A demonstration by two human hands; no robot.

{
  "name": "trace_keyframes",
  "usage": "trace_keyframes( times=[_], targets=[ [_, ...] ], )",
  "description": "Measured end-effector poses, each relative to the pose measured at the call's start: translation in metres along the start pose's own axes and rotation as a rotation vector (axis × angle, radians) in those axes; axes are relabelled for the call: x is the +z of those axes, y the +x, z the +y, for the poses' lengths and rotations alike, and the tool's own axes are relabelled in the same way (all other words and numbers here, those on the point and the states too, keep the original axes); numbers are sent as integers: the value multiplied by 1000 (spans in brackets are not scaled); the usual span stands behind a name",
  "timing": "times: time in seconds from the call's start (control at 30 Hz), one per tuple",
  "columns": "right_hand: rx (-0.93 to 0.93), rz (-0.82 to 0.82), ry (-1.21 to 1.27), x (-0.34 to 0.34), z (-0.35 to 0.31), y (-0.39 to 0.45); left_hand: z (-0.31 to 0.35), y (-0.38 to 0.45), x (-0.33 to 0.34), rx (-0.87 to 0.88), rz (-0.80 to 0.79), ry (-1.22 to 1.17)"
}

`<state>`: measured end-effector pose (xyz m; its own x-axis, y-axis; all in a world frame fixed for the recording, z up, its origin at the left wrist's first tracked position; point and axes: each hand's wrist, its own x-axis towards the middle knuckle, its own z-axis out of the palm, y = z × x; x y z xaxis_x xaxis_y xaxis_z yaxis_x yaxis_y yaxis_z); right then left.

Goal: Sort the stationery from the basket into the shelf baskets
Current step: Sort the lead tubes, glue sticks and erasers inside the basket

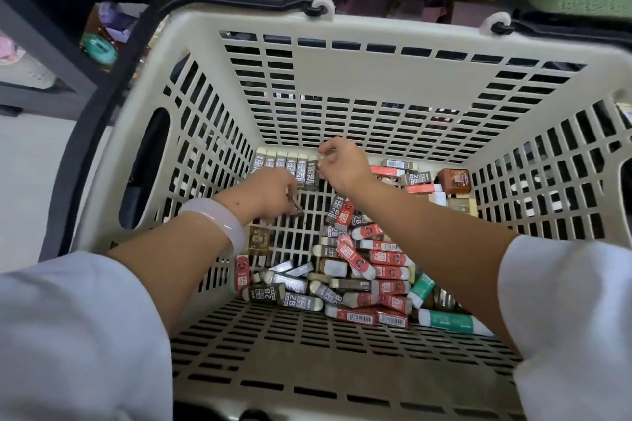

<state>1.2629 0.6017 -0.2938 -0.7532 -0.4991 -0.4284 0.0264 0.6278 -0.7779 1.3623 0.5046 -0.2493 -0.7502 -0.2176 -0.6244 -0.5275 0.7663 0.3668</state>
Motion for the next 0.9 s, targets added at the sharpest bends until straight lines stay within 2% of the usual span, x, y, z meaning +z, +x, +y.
trace_keyframes(
  times=[0.1, 0.17, 0.3, 0.33, 0.4, 0.47, 0.57, 0.63, 0.73, 0.83, 0.9],
  targets=[
    [29, 7, 80, 1, 3, -5, 0, 2, -4, -55, 94, -58],
    [-32, -14, 49, -5, 1, -12, 1, 3, -5, -76, 124, -182],
    [-165, -367, 97, -22, -8, -34, 5, 3, -8, -79, 153, -682],
    [-175, -411, 128, -25, -9, -37, 6, 2, -9, -84, 157, -787],
    [-171, -386, 135, -29, -9, -38, 8, 2, -9, -87, 150, -958],
    [-108, -260, 67, -29, -7, -35, 9, 3, -8, -86, 167, -1022],
    [54, -40, -14, -26, 0, -30, 10, 1, -2, -53, 203, -749],
    [90, 35, -111, -19, 5, -24, 14, -1, 7, 81, 146, -445],
    [103, 25, -160, -11, 0, -20, 19, 0, 23, 257, -15, -160],
    [70, -9, -118, -9, -3, -20, 18, 2, 30, 271, -112, -51],
    [20, 14, -230, -12, -3, -18, 15, 5, 32, 261, -136, -20]
  ],
)
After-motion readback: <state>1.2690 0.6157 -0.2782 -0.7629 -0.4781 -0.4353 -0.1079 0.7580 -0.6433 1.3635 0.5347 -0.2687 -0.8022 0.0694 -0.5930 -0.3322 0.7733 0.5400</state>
